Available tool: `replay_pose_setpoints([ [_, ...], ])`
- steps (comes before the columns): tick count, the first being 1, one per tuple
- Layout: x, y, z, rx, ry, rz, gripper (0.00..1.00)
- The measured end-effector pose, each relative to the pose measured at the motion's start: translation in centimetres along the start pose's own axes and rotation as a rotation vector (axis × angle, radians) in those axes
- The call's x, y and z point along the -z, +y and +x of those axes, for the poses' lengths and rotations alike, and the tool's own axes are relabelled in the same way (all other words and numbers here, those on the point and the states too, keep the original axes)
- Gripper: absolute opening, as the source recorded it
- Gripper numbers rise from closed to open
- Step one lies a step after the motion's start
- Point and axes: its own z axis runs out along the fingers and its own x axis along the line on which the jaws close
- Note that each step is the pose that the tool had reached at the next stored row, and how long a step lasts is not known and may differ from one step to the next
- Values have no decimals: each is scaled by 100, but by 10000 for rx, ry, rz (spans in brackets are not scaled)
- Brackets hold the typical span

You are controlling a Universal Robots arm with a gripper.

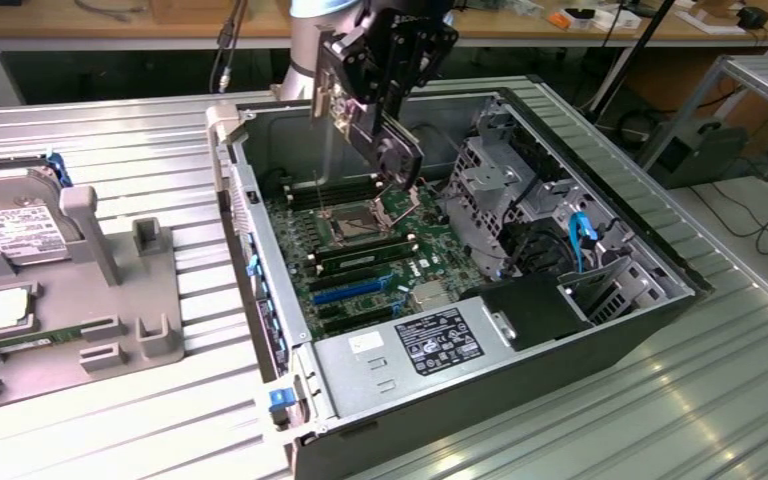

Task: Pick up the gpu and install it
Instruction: 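Insert the gpu into the slot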

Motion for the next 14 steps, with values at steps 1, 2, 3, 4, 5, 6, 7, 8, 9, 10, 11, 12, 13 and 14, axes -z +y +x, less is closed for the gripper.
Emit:
replay_pose_setpoints([
  [1,0,0,0,161,7,-2,27],
  [2,0,0,0,297,12,-3,27],
  [3,0,0,0,455,19,-5,27],
  [4,0,0,0,609,25,-6,27],
  [5,0,0,0,706,28,-7,27],
  [6,0,0,0,793,33,-8,27],
  [7,0,0,0,894,37,-9,27],
  [8,0,0,0,976,40,-9,27],
  [9,0,0,0,1085,45,-10,27],
  [10,0,0,0,1258,52,-12,27],
  [11,0,0,0,1395,57,-14,27],
  [12,0,0,0,1464,60,-14,27],
  [13,0,0,0,1567,64,-15,27],
  [14,0,0,0,1716,70,-16,27],
])
